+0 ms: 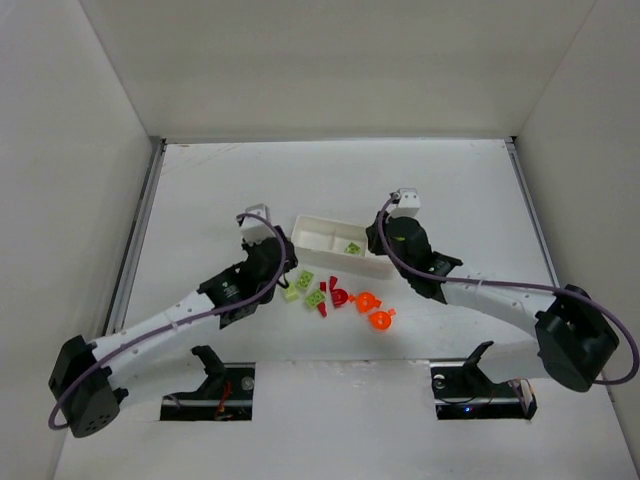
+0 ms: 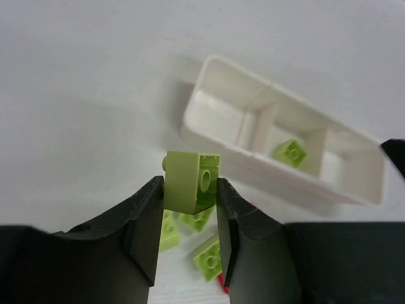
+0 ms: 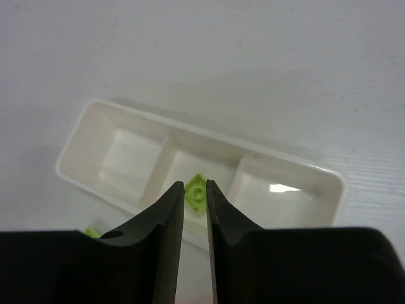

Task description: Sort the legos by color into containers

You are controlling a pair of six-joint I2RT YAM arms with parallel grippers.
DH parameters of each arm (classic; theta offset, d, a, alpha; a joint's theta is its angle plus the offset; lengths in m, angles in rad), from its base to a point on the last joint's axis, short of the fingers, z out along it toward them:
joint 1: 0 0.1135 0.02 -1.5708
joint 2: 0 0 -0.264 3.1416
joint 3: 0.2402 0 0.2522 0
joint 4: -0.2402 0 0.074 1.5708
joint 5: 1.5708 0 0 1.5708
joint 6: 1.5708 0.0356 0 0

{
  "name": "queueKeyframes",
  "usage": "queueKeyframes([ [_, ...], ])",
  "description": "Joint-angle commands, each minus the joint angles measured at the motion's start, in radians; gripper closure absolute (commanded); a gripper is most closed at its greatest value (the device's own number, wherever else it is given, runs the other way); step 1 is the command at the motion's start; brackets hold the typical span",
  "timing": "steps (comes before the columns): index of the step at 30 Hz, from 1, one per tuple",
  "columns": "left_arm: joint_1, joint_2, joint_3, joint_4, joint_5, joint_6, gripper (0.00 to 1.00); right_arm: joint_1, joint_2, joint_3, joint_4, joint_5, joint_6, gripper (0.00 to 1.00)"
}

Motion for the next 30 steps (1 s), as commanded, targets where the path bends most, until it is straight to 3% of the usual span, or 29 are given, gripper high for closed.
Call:
queueKeyframes([
  [1, 0.006, 0.201, 0.16, 0.227, 0.135, 0.106, 0.83, -0.061, -0.095, -0.061, 0.09, 0.053, 0.087, 0.79],
  [8, 0.006, 0.55, 0.383, 0.335, 0.268, 0.154, 0.83, -0.115, -0.12, -0.093, 0.095, 0.057, 0.119, 0.72],
  [15, 0.007, 0.749, 0.508, 0.332, 0.308, 0.174, 0.81, -0.129, -0.135, -0.101, 0.091, 0.057, 0.131, 0.65],
  [23, 0.006, 0.811, 0.503, 0.334, 0.286, 0.177, 0.76, -0.136, -0.218, -0.147, 0.032, 0.106, 0.153, 0.46],
  [30, 0.004, 0.811, 0.483, 0.363, 0.267, 0.202, 0.66, 0.051, -0.333, -0.211, -0.229, 0.142, 0.211, 0.35],
])
